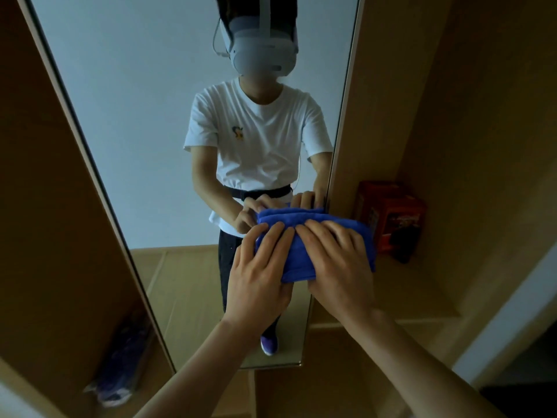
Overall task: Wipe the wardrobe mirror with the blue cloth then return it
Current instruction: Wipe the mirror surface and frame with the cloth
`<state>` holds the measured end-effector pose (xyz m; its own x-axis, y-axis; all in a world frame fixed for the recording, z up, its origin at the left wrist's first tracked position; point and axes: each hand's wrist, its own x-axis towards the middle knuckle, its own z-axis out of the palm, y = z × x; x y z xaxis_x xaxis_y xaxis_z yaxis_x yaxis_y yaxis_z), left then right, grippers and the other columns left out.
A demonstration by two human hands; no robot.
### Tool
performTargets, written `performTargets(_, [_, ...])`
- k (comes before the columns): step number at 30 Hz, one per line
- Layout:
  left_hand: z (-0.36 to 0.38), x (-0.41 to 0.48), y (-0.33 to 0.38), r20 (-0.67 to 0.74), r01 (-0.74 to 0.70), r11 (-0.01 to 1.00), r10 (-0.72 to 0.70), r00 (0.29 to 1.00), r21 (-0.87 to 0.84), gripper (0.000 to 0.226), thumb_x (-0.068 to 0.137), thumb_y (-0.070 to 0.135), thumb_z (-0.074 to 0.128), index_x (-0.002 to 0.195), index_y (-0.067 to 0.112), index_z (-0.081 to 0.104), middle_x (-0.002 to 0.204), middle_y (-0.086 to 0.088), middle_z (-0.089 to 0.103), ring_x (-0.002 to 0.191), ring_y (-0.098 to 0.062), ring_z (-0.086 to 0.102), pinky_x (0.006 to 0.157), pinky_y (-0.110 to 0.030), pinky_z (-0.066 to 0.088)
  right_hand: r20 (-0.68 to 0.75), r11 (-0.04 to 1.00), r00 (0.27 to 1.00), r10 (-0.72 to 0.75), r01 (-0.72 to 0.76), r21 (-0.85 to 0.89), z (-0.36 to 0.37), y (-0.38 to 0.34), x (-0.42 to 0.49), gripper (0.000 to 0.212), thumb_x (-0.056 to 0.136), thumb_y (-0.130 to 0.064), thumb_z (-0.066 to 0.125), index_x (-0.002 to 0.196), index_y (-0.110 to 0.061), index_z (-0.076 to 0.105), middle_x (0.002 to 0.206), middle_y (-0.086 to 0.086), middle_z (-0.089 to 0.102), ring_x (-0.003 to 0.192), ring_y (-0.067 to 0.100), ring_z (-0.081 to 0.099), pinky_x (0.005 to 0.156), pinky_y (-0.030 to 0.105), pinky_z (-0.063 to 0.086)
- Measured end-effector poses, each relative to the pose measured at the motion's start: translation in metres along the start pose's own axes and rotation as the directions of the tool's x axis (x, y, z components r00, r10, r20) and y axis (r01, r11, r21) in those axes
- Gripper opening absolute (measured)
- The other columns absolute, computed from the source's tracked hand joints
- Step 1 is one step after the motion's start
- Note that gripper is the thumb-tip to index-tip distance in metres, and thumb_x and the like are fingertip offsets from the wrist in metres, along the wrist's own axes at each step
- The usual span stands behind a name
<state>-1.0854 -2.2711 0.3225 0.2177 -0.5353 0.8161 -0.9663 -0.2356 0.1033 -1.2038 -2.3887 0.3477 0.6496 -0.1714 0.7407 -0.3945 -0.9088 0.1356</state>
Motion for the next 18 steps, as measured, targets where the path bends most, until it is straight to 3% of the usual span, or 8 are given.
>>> performTargets(4, [0.012, -0.030, -0.003, 0.077, 0.018, 1.000, -0.018, 0.997, -0.006, 0.058, 0.085, 0.023, 0.061, 0.140, 0.008, 0.060, 0.146, -0.010, 0.057, 0.138, -0.039, 0.045, 0.107, -0.057, 0.046, 0.096, 1.000, 0.995, 0.013, -0.014, 0.009, 0.018, -0.007, -0.027, 0.059, 0.081, -0.021, 0.072, 0.137, -0.016, 0.053, 0.137, 0.002, 0.059, 0.128, 0.024, 0.051, 0.105, 0.042, 0.038])
performTargets(7, [0.020, -0.051, -0.005, 0.123, 0.022, 1.000, -0.021, 0.992, -0.011, 0.063, 0.082, 0.021, 0.071, 0.142, 0.008, 0.057, 0.147, -0.010, 0.056, 0.141, -0.036, 0.041, 0.110, -0.054, 0.045, 0.131, 0.999, 0.991, 0.037, -0.039, 0.015, 0.030, -0.013, -0.044, 0.054, 0.083, -0.021, 0.074, 0.135, -0.015, 0.057, 0.135, 0.002, 0.062, 0.126, 0.024, 0.054, 0.103, 0.042, 0.042])
performTargets(11, [0.031, -0.074, -0.006, 0.178, 0.030, 0.999, -0.027, 0.984, -0.019, 0.074, 0.075, 0.018, 0.085, 0.142, 0.006, 0.057, 0.147, -0.011, 0.056, 0.142, -0.035, 0.040, 0.110, -0.053, 0.047, 0.161, 0.999, 0.986, 0.039, -0.044, 0.030, 0.043, -0.018, -0.064, 0.047, 0.089, -0.023, 0.068, 0.134, -0.014, 0.059, 0.135, 0.002, 0.062, 0.127, 0.025, 0.054, 0.103, 0.042, 0.043])
performTargets(18, [0.049, -0.112, -0.007, 0.276, 0.077, 0.996, -0.063, 0.959, -0.040, 0.071, 0.080, 0.015, 0.079, 0.145, 0.007, 0.053, 0.150, -0.010, 0.053, 0.144, -0.034, 0.039, 0.110, -0.052, 0.046, 0.235, 0.995, 0.971, 0.041, -0.061, 0.078, 0.070, -0.025, -0.099, 0.048, 0.090, -0.028, 0.046, 0.134, -0.014, 0.056, 0.135, 0.003, 0.060, 0.127, 0.025, 0.052, 0.103, 0.043, 0.040])
